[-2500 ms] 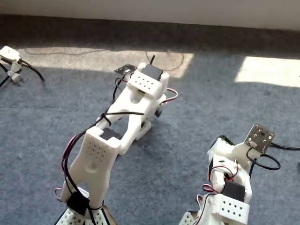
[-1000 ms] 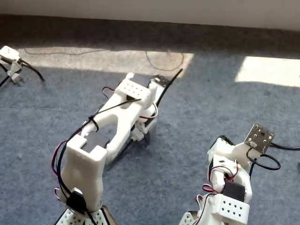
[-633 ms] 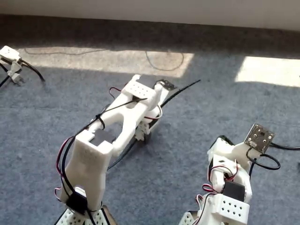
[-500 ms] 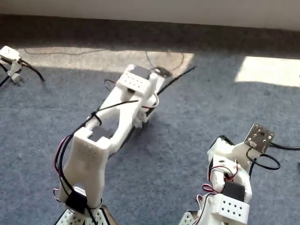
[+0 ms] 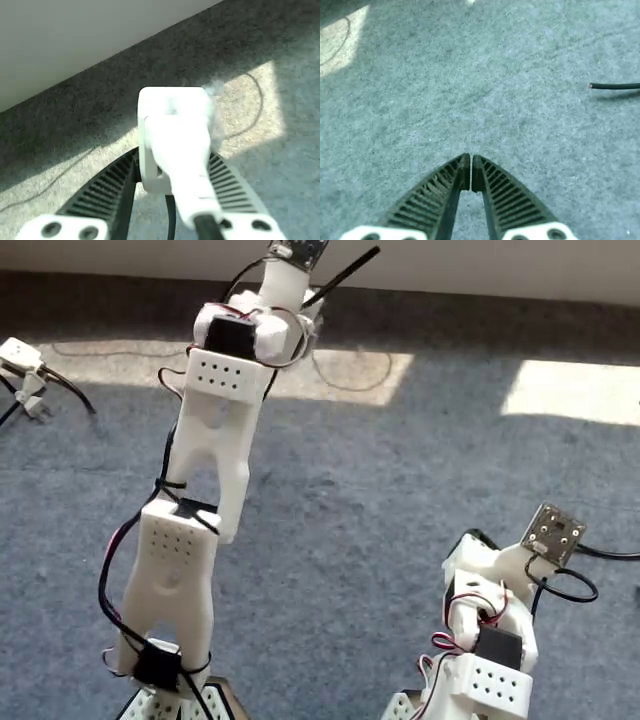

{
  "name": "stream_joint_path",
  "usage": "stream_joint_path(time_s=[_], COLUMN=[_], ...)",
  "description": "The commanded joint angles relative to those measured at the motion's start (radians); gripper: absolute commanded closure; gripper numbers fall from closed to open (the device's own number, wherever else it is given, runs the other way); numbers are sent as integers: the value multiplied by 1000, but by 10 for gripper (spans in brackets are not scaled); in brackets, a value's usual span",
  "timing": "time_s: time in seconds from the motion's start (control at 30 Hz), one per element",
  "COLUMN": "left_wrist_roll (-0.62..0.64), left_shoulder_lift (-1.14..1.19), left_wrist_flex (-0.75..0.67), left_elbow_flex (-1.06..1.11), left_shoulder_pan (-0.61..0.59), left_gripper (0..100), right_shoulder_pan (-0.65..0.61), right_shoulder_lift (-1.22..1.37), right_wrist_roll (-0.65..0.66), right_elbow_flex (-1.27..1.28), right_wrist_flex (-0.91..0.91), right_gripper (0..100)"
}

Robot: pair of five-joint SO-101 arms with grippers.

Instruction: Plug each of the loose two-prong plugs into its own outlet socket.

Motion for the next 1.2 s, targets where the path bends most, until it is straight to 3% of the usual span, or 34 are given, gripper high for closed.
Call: stream_joint_path(time_s=[0.0,0.13,0.27,0.57,0.7,0.87,1.07,1.17], left_wrist_roll=[-83,-114,-110,-115,-112,-109,-109,-109], left_shoulder_lift=[148,289,286,27,-147,-269,-134,-21], left_wrist_flex=[-253,-379,-379,-325,-333,-400,-529,-655], left_elbow_flex=[-36,-39,-39,-41,-41,-35,-33,-36], left_shoulder_pan=[-56,-94,-108,-145,-231,-438,-665,-728], left_gripper=[902,891,754,572,589,652,691,691], right_shoulder_pan=[1,-2,-2,-45,-45,-50,-51,-53], right_shoulder_lift=[-10,-10,-8,-8,-8,-8,-8,-8], right_wrist_roll=[-3,-3,-2,80,80,75,77,77], right_elbow_flex=[-1,-1,27,44,44,7,-7,-7], right_wrist_flex=[-13,-15,-81,-82,-79,7,27,27], right_gripper=[968,967,965,965,965,964,957,905])
